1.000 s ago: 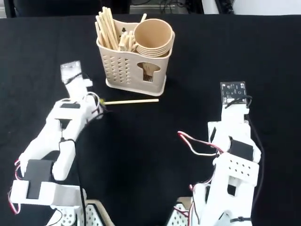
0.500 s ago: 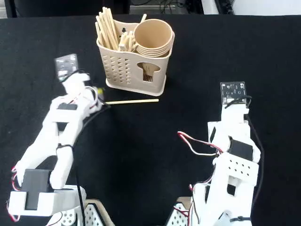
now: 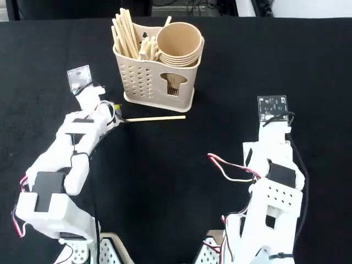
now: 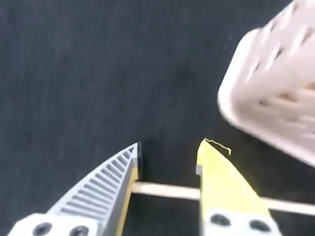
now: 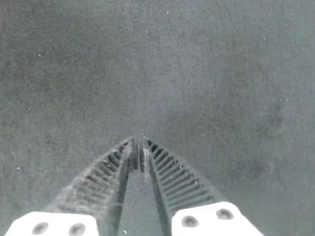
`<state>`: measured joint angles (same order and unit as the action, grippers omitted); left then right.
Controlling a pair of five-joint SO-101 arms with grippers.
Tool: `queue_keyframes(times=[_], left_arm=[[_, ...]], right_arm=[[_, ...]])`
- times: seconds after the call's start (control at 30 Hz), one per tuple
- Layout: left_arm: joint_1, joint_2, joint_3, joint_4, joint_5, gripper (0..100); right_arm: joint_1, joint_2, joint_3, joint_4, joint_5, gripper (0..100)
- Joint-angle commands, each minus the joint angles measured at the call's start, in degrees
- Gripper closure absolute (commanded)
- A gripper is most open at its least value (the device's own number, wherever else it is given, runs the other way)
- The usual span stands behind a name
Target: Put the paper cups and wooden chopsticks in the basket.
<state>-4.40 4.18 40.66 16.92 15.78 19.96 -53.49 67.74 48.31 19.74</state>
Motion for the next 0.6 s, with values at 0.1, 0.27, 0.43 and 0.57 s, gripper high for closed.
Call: queue_keyframes(times=[0.1, 0.27, 0.43, 0.57], left_arm=[[0.7, -0.4, -6.8, 14.8, -0.6, 80], [1.0, -4.4, -7.8, 23.6, -7.4, 80], [0.7, -13.1, -2.1, 28.7, -14.2, 80], [1.5, -22.4, 5.2, 28.9, -21.7, 80]], right_arm=[[-0.8, -0.6, -0.3, -1.2, 0.2, 97.3], [-0.8, -0.6, -0.3, -1.2, 0.2, 97.3], [-0.8, -0.6, -0.3, -1.2, 0.2, 97.3], [-0.8, -0.6, -0.3, -1.2, 0.2, 97.3]])
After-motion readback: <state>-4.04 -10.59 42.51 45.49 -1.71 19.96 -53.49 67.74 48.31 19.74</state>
